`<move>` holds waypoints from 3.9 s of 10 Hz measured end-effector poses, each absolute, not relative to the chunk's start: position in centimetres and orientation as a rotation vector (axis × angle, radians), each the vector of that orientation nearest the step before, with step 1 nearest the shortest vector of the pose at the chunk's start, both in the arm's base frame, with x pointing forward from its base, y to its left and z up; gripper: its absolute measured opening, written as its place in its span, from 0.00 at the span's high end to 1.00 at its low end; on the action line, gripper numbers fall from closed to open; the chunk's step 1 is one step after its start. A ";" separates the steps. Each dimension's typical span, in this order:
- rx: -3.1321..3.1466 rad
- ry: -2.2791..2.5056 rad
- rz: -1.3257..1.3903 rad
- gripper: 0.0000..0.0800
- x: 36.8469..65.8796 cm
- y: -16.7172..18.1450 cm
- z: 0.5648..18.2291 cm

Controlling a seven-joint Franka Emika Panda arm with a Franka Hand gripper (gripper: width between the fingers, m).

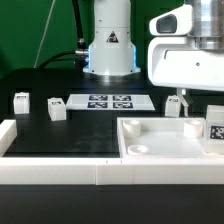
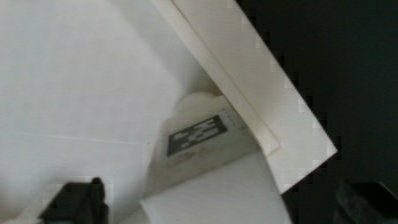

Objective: Assemble one leg

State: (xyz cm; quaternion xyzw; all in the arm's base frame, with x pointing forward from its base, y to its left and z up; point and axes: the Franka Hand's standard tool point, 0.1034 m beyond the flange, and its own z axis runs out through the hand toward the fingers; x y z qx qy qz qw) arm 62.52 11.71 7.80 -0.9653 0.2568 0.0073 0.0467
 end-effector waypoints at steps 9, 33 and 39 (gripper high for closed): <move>-3.101 0.133 -0.035 0.64 62.5 11.6 7.5; -2.214 2.057 0.072 0.19 62.3 11.5 7.4; -2.567 1.582 0.033 0.19 62.4 11.5 7.4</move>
Offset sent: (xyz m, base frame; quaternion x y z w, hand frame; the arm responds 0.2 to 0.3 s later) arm -0.0058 0.0050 -0.0038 -0.0105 0.0344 -0.2328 0.9719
